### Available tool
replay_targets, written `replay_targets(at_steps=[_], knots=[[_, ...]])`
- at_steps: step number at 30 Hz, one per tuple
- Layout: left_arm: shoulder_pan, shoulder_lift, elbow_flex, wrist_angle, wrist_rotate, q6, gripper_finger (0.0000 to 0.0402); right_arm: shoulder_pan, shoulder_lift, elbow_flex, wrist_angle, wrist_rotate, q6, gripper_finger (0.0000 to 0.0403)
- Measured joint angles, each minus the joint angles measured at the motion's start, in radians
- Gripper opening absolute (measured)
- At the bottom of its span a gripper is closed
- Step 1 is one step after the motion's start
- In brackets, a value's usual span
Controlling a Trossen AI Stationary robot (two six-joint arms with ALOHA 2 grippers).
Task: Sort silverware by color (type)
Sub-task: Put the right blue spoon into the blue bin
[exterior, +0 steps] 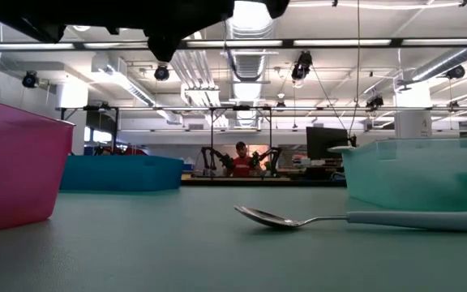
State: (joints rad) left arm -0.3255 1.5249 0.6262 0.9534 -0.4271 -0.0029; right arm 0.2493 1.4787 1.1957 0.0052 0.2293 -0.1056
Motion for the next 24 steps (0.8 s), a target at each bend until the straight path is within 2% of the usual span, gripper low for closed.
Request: replay_targets(at_steps=[5,10,13,15,17,18,21,24], knots=[[0.033,-0.020,0.000,-0.022,-0.018,-0.070,0.0020,0.000,-0.055,0.000,-0.132,0.098,-0.009,0.0090],[0.072,-0.037,-0.008,-0.099,-0.025,-0.146,0.0020,-0.001,-0.106,0.003,-0.275,0.110,0.039,0.0134],[0.096,-0.094,-0.006,-0.208,-0.109,-0.180,0.0020,-0.001,-0.121,-0.006,-0.348,0.113,0.086,0.0148],[0.128,-0.157,0.005,-0.383,-0.218,-0.229,0.0020,-0.007,-0.120,-0.014,-0.390,0.111,0.125,0.0151],[0.179,-0.232,0.016,-0.633,-0.337,-0.300,0.0020,-0.015,-0.115,-0.032,-0.413,0.112,0.165,0.0151],[0.216,-0.271,0.030,-0.765,-0.361,-0.336,0.0020,-0.019,-0.114,-0.041,-0.413,0.112,0.176,0.0149],[0.349,-0.363,0.057,-1.102,-0.376,-0.409,0.0025,-0.038,-0.112,-0.078,-0.420,0.112,0.219,0.0142],[0.501,-0.401,0.059,-1.294,-0.364,-0.425,0.0031,-0.060,-0.106,-0.119,-0.418,0.113,0.264,0.0135]])
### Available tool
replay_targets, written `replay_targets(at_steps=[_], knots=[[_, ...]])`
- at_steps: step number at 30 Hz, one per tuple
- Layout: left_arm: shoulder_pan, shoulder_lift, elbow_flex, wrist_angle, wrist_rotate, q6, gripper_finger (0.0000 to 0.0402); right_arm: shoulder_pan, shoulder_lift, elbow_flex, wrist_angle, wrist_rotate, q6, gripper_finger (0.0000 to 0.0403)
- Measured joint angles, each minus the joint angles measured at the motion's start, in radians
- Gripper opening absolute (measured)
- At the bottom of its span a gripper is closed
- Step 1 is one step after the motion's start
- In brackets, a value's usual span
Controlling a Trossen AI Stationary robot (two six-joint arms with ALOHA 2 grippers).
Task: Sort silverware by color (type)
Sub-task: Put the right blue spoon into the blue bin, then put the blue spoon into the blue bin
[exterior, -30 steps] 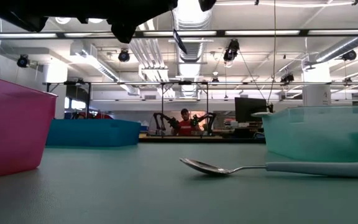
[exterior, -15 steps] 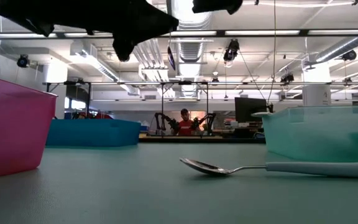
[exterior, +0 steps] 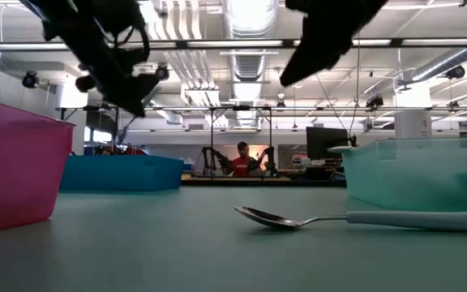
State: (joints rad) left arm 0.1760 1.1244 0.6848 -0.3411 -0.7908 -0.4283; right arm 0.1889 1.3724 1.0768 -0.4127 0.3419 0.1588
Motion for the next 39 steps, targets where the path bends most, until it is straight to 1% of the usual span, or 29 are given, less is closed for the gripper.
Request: replay_targets(at_steps=[3,5,9,13,16,19,22,24,25,28,32,34,36,39], knots=[[0.153,-0.005,-0.012,-0.094,0.095,-0.001,0.0033,-0.021,0.006,-0.037,0.006,0.000,0.063,0.0130],[0.239,0.009,-0.031,-0.129,0.151,0.003,0.0034,-0.031,0.010,-0.062,0.005,0.000,0.097,0.0127],[0.360,0.038,-0.051,-0.125,0.149,0.084,0.0036,-0.034,0.013,-0.092,0.003,-0.010,0.165,0.0130],[0.404,0.056,-0.039,-0.106,0.167,0.176,0.0041,-0.035,0.013,-0.093,0.006,-0.098,0.210,0.0134],[0.404,0.066,-0.019,-0.105,0.204,0.237,0.0054,-0.035,0.016,-0.089,0.007,-0.172,0.249,0.0133],[0.401,0.068,0.002,-0.104,0.262,0.326,0.0072,-0.034,0.026,-0.089,0.007,-0.231,0.294,0.0130],[0.401,0.068,0.022,-0.108,0.296,0.359,0.0089,-0.033,0.045,-0.089,0.006,-0.288,0.329,0.0128],[0.401,0.068,0.041,-0.104,0.362,0.362,0.0098,-0.028,0.059,-0.089,0.006,-0.339,0.351,0.0127],[0.401,0.068,0.050,-0.105,0.411,0.360,0.0101,-0.024,0.067,-0.089,0.006,-0.368,0.361,0.0127],[0.388,0.068,0.081,-0.085,0.596,0.353,0.0107,-0.005,0.090,-0.089,0.006,-0.451,0.382,0.0127],[0.332,0.068,0.095,0.059,0.828,0.289,0.0107,0.026,0.124,-0.089,0.013,-0.513,0.416,0.0127],[0.284,0.068,0.090,0.169,0.913,0.240,0.0107,0.049,0.150,-0.089,0.033,-0.526,0.425,0.0127],[0.222,0.068,0.087,0.251,0.948,0.201,0.0107,0.080,0.180,-0.089,0.075,-0.534,0.427,0.0127],[0.116,0.068,0.091,0.329,0.937,0.175,0.0107,0.121,0.229,-0.089,0.137,-0.566,0.436,0.0124]])
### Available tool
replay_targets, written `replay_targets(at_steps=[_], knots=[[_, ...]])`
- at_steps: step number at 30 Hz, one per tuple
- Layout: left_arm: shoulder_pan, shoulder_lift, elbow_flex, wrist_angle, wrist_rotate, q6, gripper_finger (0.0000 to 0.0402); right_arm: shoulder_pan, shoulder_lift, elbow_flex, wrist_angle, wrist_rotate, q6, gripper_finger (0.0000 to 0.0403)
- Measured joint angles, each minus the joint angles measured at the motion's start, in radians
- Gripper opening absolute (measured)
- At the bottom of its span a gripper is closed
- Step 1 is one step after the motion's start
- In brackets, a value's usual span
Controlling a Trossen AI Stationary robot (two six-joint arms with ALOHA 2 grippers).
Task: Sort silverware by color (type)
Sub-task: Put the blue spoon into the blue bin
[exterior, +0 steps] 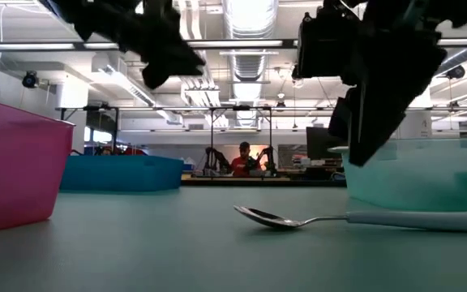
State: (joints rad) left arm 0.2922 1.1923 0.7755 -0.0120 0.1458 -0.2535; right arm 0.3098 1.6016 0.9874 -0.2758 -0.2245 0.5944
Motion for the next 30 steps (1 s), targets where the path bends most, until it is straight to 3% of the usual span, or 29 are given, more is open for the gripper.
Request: replay_targets(at_steps=[6,12,16,24,30], knots=[[-0.217,0.000,0.040,0.034,-0.181,-0.029,0.0107,0.055,0.079,0.026,0.097,-0.005,0.019,0.0123],[-0.399,0.000,0.079,0.036,-0.360,-0.049,0.0107,0.076,0.136,0.095,0.034,0.007,0.002,0.0119],[-0.488,0.000,0.108,0.032,-0.455,-0.052,0.0107,0.083,0.149,0.164,-0.102,0.023,-0.008,0.0113],[-0.576,0.000,0.165,-0.007,-0.488,-0.053,0.0107,0.124,0.124,0.298,-0.180,0.093,-0.020,0.0100],[-0.617,-0.001,0.175,-0.013,-0.488,-0.048,0.0107,0.149,0.207,0.299,-0.194,0.113,-0.004,0.0098]])
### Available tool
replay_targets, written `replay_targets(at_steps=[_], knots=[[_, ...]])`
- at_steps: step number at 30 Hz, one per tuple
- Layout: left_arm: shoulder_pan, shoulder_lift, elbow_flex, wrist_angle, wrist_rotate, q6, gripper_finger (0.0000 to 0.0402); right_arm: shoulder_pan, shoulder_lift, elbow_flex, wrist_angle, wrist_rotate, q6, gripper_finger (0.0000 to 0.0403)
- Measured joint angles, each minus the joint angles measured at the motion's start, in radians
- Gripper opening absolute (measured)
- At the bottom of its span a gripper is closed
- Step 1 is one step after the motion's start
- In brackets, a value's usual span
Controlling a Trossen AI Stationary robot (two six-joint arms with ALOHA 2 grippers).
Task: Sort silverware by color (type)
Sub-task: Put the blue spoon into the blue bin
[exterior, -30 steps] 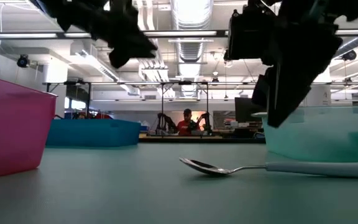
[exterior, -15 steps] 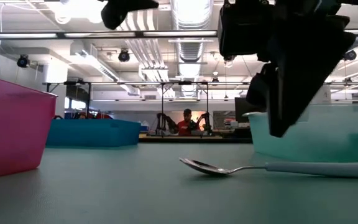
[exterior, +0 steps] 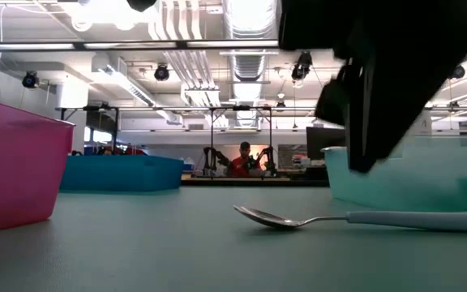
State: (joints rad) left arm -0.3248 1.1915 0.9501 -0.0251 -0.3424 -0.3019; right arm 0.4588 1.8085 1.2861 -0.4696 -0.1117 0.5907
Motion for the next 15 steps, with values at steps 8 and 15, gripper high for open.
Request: replay_targets(at_steps=[8,15], knots=[[-0.019,0.000,0.000,0.001,-0.012,-0.004,0.0107,-0.005,0.079,0.001,-0.034,0.093,-0.042,0.0098],[-0.028,0.000,0.000,0.003,-0.014,-0.021,0.0107,-0.007,0.096,0.001,-0.032,0.097,-0.041,0.0098]])
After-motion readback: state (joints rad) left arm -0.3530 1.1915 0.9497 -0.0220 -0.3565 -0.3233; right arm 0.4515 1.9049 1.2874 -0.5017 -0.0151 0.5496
